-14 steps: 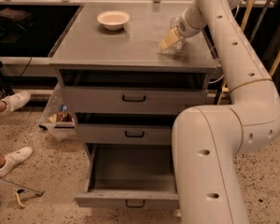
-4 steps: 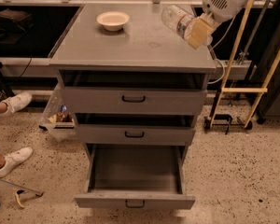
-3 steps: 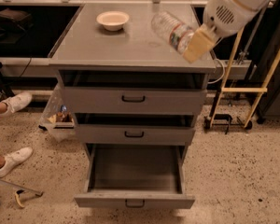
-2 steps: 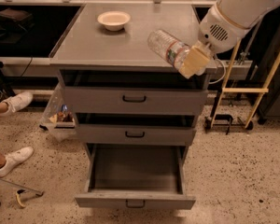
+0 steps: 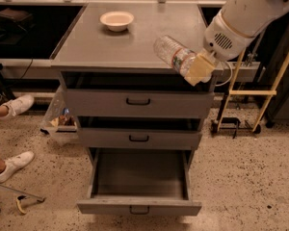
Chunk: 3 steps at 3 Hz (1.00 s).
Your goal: Place water bottle into bottom drawer
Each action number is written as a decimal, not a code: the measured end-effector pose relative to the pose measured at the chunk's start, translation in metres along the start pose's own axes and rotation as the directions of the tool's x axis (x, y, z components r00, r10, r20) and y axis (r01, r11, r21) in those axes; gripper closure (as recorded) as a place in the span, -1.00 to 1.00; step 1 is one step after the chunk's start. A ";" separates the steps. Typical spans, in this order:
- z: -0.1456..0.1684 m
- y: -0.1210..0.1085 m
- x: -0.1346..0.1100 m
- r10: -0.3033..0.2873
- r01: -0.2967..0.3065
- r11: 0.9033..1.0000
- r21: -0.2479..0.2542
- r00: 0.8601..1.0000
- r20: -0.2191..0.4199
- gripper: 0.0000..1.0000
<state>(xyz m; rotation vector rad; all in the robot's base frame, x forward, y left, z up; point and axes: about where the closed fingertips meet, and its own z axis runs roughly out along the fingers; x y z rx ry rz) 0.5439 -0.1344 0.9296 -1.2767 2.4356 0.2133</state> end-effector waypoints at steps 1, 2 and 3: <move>0.054 -0.004 0.040 0.056 -0.056 0.998 0.009 0.998 -0.021 1.00; 0.150 0.003 0.112 0.145 -0.147 0.987 -0.062 0.989 -0.034 1.00; 0.237 0.018 0.171 0.234 -0.220 0.956 -0.195 0.971 0.051 1.00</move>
Offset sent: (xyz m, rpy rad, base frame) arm -0.0103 -0.0530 -0.3744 0.1836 0.0963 -0.2223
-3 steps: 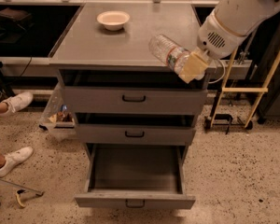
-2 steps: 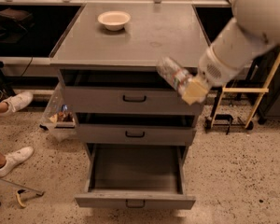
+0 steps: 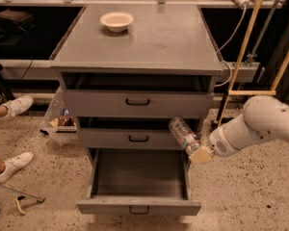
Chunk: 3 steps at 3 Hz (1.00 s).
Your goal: Place water bottle into bottom drawer
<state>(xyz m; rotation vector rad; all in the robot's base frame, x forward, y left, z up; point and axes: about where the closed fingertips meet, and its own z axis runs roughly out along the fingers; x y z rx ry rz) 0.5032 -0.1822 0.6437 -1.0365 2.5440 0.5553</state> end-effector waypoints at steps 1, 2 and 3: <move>0.033 -0.007 0.027 -0.011 0.012 0.998 -0.060 1.000 0.013 1.00; 0.033 -0.006 0.027 -0.011 0.012 0.998 -0.061 1.000 0.013 1.00; 0.068 -0.021 0.036 0.038 -0.035 0.996 -0.085 0.999 0.028 1.00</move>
Offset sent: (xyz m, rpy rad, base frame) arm -0.0081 -0.0059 -0.0409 0.0496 0.0200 0.0286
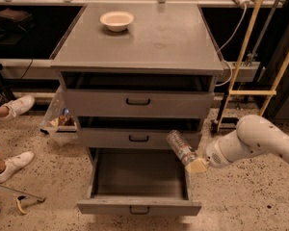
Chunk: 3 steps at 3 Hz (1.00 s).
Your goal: Place water bottle into bottom drawer
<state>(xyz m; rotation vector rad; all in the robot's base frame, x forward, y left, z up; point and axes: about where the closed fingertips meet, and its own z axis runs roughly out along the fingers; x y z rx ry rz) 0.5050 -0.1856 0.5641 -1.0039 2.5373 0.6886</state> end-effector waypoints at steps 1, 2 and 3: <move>0.071 -0.035 -0.005 0.033 -0.032 0.999 -0.040 0.999 0.041 1.00; 0.110 -0.034 0.017 0.076 -0.073 0.992 -0.100 0.997 0.026 1.00; 0.110 -0.034 0.017 0.076 -0.073 0.992 -0.100 0.997 0.026 1.00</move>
Offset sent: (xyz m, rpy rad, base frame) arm 0.0330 0.0160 -0.0580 0.0514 0.0075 -0.0201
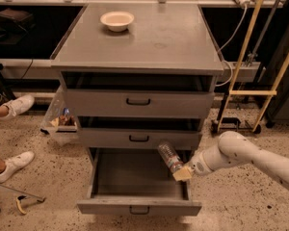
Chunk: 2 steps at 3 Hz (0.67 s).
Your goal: Place water bottle into bottom drawer
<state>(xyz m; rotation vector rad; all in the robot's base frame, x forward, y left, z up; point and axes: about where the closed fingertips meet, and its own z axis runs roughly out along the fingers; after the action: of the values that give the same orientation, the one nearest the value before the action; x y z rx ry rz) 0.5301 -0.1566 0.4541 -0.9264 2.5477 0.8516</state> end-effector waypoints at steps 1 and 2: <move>0.026 -0.018 0.011 0.013 -0.013 0.999 -0.038 1.000 0.001 1.00; 0.082 -0.049 0.034 0.021 -0.025 0.990 -0.137 0.999 -0.034 1.00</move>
Offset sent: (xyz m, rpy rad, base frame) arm 0.0399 0.0025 -0.2480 0.2096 0.2406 0.0532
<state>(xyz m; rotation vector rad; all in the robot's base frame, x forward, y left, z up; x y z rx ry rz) 0.5431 -0.1519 0.3534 -0.9599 2.5586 1.0384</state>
